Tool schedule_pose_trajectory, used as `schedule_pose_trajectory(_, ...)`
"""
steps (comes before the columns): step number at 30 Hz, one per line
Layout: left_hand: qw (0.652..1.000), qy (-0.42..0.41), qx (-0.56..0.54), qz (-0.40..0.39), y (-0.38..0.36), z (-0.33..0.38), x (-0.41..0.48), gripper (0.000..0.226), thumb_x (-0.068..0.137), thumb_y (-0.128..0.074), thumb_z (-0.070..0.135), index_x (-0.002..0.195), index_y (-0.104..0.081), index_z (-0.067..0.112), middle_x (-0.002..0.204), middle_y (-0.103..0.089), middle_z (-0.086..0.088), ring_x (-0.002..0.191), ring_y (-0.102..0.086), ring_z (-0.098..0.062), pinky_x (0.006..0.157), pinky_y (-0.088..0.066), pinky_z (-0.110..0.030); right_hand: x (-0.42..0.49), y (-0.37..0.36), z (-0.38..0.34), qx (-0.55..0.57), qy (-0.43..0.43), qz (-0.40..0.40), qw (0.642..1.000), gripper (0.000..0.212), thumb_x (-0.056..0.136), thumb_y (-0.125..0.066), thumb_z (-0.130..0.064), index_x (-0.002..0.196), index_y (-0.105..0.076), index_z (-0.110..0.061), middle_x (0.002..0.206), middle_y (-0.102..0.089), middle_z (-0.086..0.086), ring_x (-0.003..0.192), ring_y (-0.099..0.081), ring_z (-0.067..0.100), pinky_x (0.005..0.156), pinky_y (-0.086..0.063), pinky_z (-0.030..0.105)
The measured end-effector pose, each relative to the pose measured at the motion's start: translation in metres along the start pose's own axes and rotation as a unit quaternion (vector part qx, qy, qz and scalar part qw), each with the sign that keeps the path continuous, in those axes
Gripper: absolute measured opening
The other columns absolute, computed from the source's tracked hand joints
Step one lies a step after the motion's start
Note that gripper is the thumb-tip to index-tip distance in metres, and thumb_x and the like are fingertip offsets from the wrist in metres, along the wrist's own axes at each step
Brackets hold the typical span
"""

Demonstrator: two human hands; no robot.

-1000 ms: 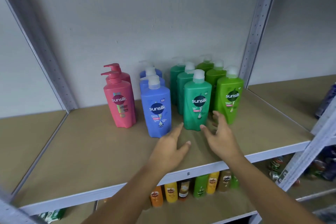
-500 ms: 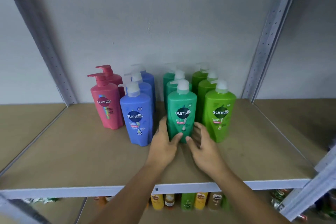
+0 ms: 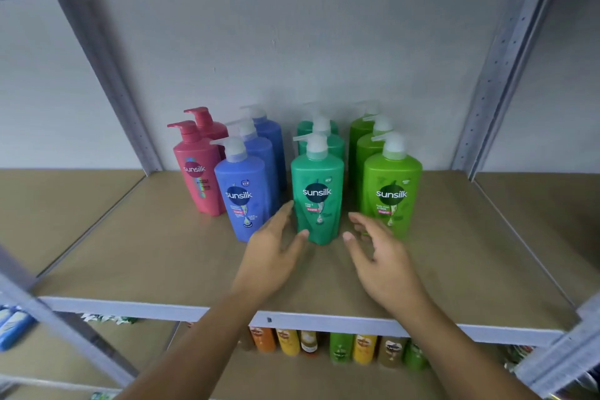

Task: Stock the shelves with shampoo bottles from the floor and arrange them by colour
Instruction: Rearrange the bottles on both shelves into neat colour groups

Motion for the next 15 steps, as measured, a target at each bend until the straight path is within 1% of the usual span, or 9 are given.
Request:
schedule_pose_trajectory(1,1.0,-0.009,0.007,0.015,0.005,0.004,-0.002,0.052,0.095,-0.064,0.038,0.144,-0.048,0.029,0.136,-0.061,0.014,0.126,-0.057,-0.003,0.107,-0.049,-0.033,-0.001,0.012,-0.004,-0.008,0.008,0.024,1.0,0.035,0.095,-0.067,-0.021,0.13,-0.064,-0.017,0.122,-0.065,-0.007,0.109,-0.061,0.0,0.097,-0.048,0.019)
schedule_pose_trajectory(3,0.998,-0.028,0.03,0.04,0.01,0.013,-0.007,0.041,0.095,-0.065,0.036,0.134,-0.06,0.026,0.123,-0.067,0.01,0.111,-0.063,-0.005,0.099,-0.051,-0.028,0.0,0.032,-0.003,-0.006,0.003,0.066,0.998,0.027,0.094,-0.068,-0.019,0.121,-0.068,-0.017,0.112,-0.066,-0.007,0.098,-0.062,-0.002,0.086,-0.046,0.009)
schedule_pose_trajectory(4,0.998,-0.038,0.042,0.04,0.008,0.017,-0.009,0.037,0.094,-0.066,0.035,0.129,-0.064,0.024,0.117,-0.069,0.009,0.103,-0.064,-0.004,0.095,-0.051,-0.024,0.0,0.04,0.0,-0.004,-0.005,0.085,0.996,0.024,0.093,-0.069,-0.019,0.117,-0.069,-0.019,0.107,-0.066,-0.008,0.095,-0.063,-0.001,0.082,-0.046,0.008)
schedule_pose_trajectory(5,0.997,-0.049,0.057,0.032,0.005,0.022,-0.012,0.034,0.094,-0.067,0.033,0.126,-0.067,0.022,0.113,-0.07,0.007,0.098,-0.064,-0.004,0.09,-0.049,-0.019,-0.001,0.047,0.004,-0.003,-0.015,0.101,0.995,0.021,0.092,-0.07,-0.019,0.113,-0.068,-0.021,0.103,-0.066,-0.009,0.092,-0.062,0.001,0.081,-0.047,0.011)
schedule_pose_trajectory(7,0.993,-0.078,0.085,-0.003,-0.011,0.029,-0.017,0.029,0.094,-0.066,0.034,0.119,-0.071,0.019,0.112,-0.072,0.005,0.097,-0.064,-0.006,0.084,-0.044,-0.013,-0.002,0.056,0.018,-0.004,-0.048,0.132,0.99,0.021,0.089,-0.074,-0.021,0.108,-0.065,-0.023,0.099,-0.063,-0.009,0.087,-0.061,0.004,0.079,-0.051,0.022)
schedule_pose_trajectory(9,0.989,-0.103,0.095,-0.056,-0.031,0.033,-0.022,0.031,0.094,-0.061,0.038,0.117,-0.071,0.019,0.114,-0.072,0.005,0.102,-0.064,-0.01,0.087,-0.046,-0.018,-0.002,0.061,0.033,-0.022,-0.087,0.149,0.985,0.034,0.084,-0.079,-0.027,0.11,-0.058,-0.021,0.103,-0.059,-0.006,0.089,-0.059,0.008,0.08,-0.05,0.028)
schedule_pose_trajectory(11,0.981,-0.123,0.106,-0.109,-0.05,0.034,-0.026,0.034,0.096,-0.055,0.041,0.119,-0.068,0.02,0.119,-0.069,0.005,0.108,-0.062,-0.013,0.093,-0.05,-0.028,0.001,0.061,0.049,-0.051,-0.109,0.132,0.984,0.056,0.077,-0.085,-0.032,0.12,-0.051,-0.018,0.113,-0.053,-0.004,0.102,-0.054,0.014,0.09,-0.044,0.028)
schedule_pose_trajectory(13,0.969,-0.143,0.124,-0.161,-0.066,0.034,-0.028,0.041,0.098,-0.049,0.046,0.125,-0.063,0.019,0.13,-0.064,0.005,0.119,-0.059,-0.013,0.1,-0.048,-0.031,0.008,0.057,0.06,-0.046,-0.135,0.078,0.987,0.078,0.073,-0.087,-0.036,0.133,-0.043,-0.014,0.125,-0.05,-0.002,0.116,-0.051,0.015,0.1,-0.042,0.03)
schedule_pose_trajectory(15,0.957,-0.15,0.144,-0.201,-0.076,0.032,-0.027,0.048,0.1,-0.046,0.047,0.136,-0.058,0.017,0.145,-0.055,0.002,0.134,-0.049,-0.014,0.114,-0.038,-0.029,0.016,0.052,0.066,-0.001,-0.152,0.02,0.988,0.085,0.076,-0.087,-0.034,0.141,-0.035,-0.019,0.134,-0.053,-0.002,0.119,-0.056,0.012,0.104,-0.045,0.032)
Point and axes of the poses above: each hand's wrist, its own x-axis towards the middle knuckle, its own y-axis out of the back of the hand, z = x × y, the point moved 6 cm from there along x, towards the middle knuckle
